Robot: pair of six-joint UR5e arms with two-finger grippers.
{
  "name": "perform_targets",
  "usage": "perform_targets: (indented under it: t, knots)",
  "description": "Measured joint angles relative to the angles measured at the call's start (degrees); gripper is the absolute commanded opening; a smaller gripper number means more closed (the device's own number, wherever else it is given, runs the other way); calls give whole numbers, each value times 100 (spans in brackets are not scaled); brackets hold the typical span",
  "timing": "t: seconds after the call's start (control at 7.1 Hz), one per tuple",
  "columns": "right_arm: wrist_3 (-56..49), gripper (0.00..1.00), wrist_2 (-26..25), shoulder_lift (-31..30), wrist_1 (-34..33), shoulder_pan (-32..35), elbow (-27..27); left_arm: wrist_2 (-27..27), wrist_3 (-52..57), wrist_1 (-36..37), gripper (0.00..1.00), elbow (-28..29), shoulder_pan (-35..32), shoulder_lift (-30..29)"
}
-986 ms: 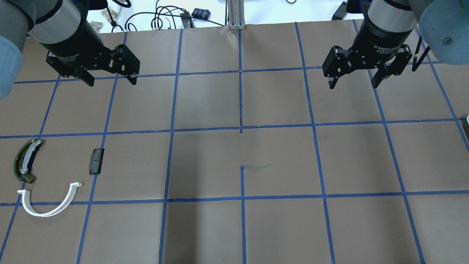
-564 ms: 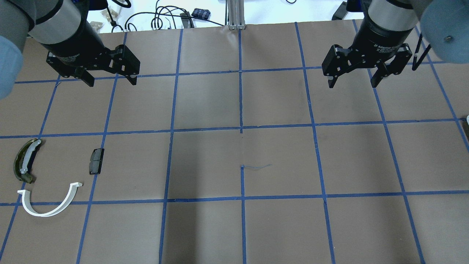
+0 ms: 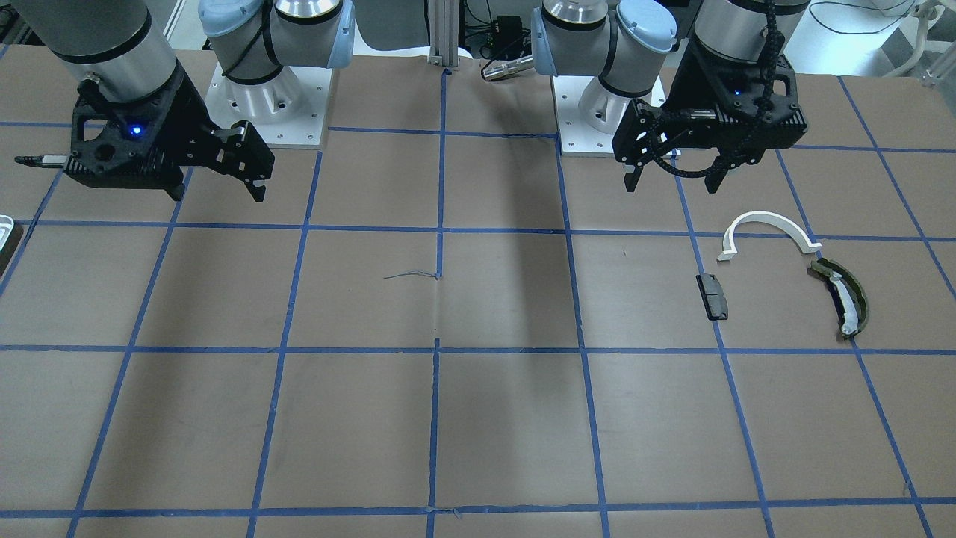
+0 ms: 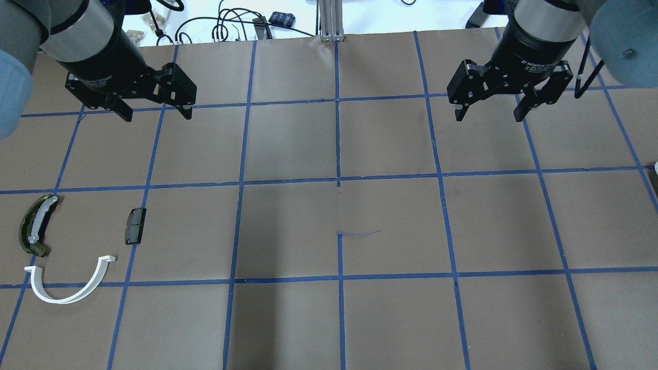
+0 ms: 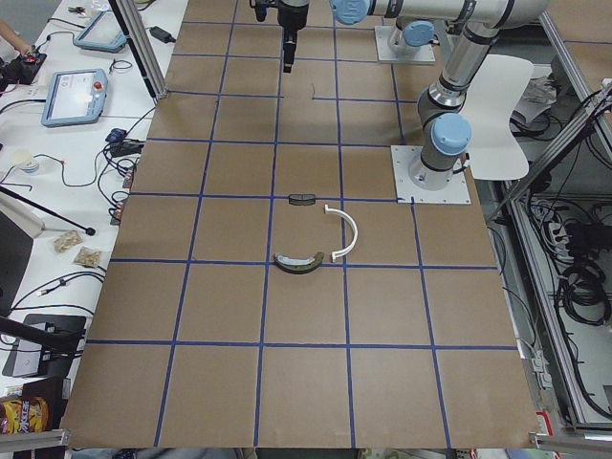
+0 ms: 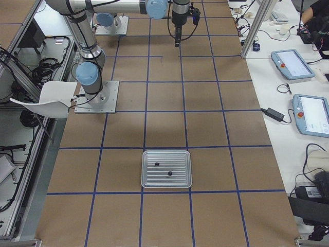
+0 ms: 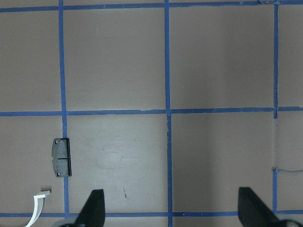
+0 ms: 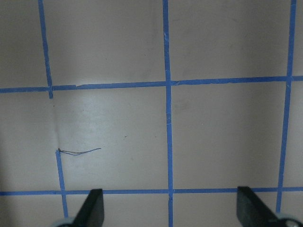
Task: Place bearing gear from tray to pile
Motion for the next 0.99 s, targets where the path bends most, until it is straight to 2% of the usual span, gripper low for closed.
perform_targets:
  t: [0.28,0.7,0.99]
  knots:
    - [-71,100,-32,56,-39,-254,16,0,-3,0,100,1,0,0]
    - [-555,100,-153,100,-24,-1439,22,0,-5,0,100,2,0,-6]
    - [-1194,100,-466,130,-78,-1970,44,0,-11,0,100,2,0,-8]
